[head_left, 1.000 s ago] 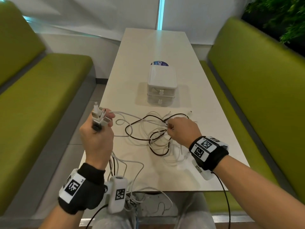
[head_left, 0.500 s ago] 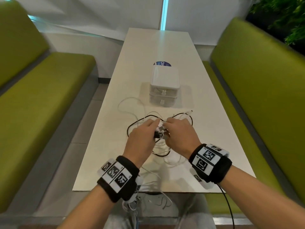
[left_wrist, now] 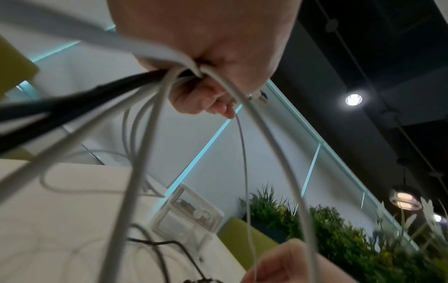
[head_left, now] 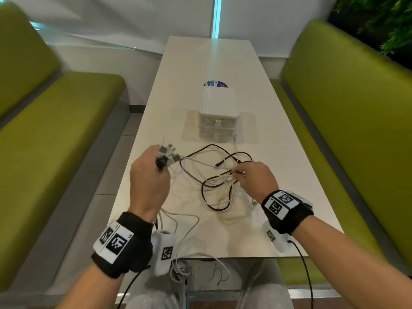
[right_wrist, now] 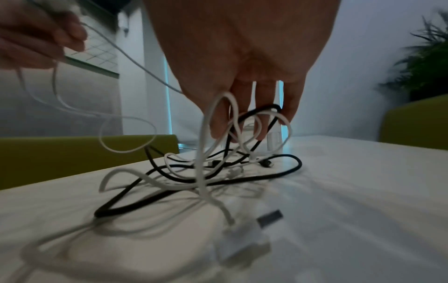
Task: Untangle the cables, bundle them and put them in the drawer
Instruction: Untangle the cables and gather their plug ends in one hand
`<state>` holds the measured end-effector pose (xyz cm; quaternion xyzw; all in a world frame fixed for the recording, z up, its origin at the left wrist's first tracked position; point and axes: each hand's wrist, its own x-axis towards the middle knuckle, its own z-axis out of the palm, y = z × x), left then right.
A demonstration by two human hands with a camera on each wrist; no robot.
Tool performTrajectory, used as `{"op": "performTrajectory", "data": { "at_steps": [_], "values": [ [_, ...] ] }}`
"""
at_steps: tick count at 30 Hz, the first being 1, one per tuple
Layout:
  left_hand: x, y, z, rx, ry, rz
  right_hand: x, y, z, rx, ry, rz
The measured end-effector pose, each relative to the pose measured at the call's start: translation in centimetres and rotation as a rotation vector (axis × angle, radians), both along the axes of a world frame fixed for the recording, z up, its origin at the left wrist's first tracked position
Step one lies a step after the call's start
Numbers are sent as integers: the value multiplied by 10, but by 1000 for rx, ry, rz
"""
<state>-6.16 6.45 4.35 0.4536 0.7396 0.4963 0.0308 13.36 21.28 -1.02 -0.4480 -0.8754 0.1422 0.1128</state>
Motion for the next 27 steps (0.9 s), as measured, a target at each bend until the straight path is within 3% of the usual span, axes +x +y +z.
{"op": "performTrajectory", "data": {
  "at_steps": [5, 10, 14, 18, 23, 27],
  "values": [
    [-3, 0, -10, -168, 120, 4, -4, -11, 1, 193, 162, 57],
    [28, 0, -7, -129, 107, -119, -14, -26, 11, 292, 120, 162],
    [53, 11, -12, -453, 196, -301, -15, -32, 16, 257, 74, 208],
    [61, 17, -13, -485, -35, -337, -13, -38, 23, 212, 83, 268],
    [60, 19, -10, -508, -24, -376, -12, -34, 14, 227, 131, 321],
    [44, 13, -7, -349, -212, -292, -10, -14, 14, 201, 130, 243]
  ]
}}
